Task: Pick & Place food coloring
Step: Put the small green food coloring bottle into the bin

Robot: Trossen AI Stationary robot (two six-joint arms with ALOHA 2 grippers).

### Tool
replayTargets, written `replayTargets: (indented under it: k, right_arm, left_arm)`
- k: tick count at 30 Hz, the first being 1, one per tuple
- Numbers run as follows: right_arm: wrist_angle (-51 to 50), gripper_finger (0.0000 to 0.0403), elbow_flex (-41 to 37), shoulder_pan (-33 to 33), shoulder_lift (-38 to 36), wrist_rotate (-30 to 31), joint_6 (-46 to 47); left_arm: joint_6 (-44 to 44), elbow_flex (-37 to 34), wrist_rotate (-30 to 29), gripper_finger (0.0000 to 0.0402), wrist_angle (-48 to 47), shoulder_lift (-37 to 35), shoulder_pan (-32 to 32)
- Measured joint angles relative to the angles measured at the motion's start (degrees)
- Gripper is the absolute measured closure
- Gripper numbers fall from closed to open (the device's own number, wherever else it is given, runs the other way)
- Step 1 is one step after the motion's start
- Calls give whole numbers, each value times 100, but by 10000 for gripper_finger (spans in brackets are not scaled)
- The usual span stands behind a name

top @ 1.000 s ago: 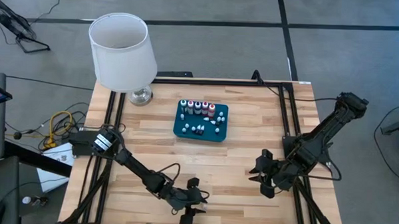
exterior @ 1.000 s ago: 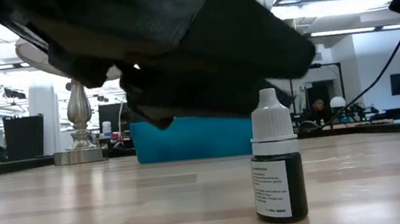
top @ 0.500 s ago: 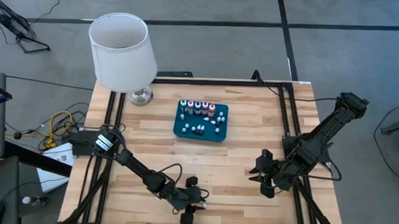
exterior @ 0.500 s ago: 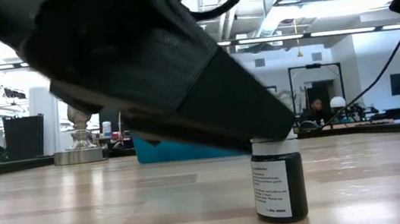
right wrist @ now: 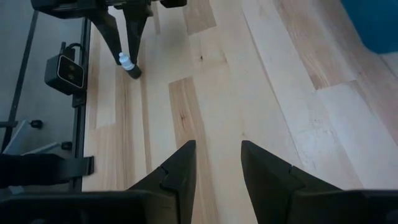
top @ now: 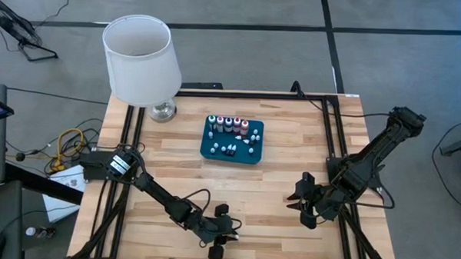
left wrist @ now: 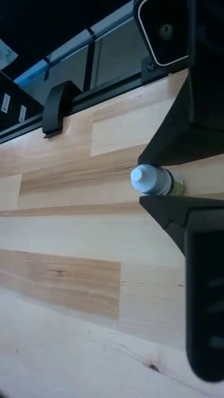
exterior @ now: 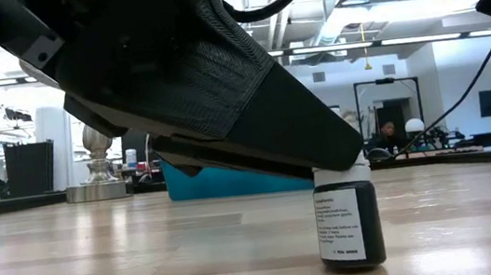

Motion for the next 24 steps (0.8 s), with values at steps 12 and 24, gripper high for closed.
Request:
replayTargets:
  k: [12,24]
  right_arm:
    - [0,287,4,0,2,125,-2]
    - [3,287,7,0,2,310,-230]
  left_arm:
    - [-418,2,-471,338,158,0,33]
    - [-618,2,-899,339,627,-326,496]
